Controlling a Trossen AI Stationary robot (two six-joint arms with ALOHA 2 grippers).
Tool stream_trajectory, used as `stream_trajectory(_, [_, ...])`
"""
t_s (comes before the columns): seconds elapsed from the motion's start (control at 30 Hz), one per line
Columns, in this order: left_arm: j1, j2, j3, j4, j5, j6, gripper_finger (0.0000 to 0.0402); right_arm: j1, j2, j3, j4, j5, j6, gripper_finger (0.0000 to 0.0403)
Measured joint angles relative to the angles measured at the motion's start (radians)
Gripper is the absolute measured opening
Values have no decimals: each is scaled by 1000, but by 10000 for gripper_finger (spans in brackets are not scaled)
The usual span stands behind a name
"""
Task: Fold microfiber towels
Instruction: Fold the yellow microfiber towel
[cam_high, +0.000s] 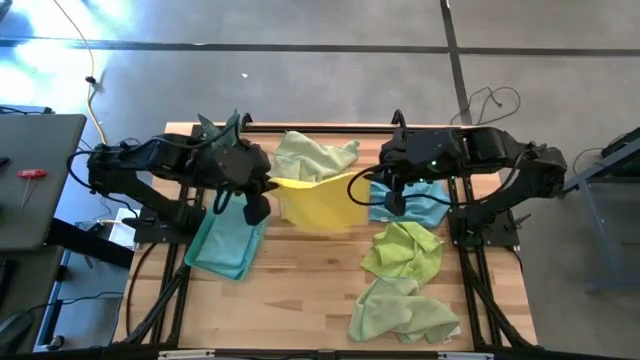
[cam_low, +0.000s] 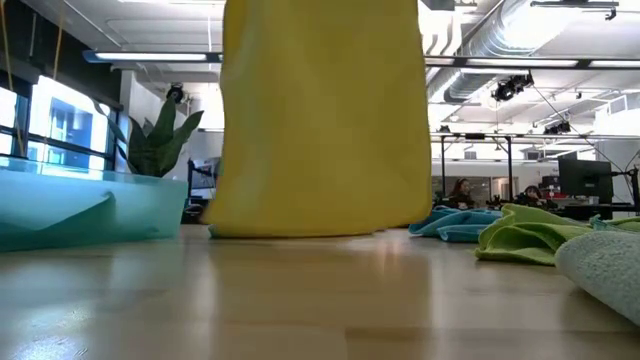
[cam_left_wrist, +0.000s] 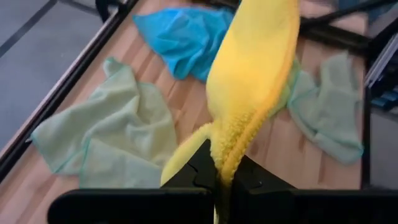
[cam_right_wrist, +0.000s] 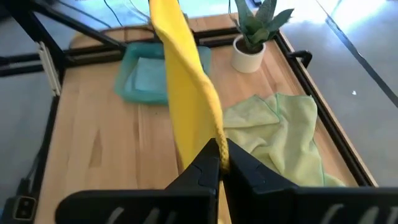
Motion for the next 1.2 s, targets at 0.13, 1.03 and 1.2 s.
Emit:
stream_trajectory(0.13, [0,25,30,-84,-1,-2,0,0,1,-6,-7,49,-28,0])
stream_trajectory(1.03, [235,56,199,-81,-159,270,0,-313,26,-8,200,-30,-249,0])
stream_trajectory(1.2, [144,73,142,-114,-45,164,0,-273,51,-8,110,-160,-157,0])
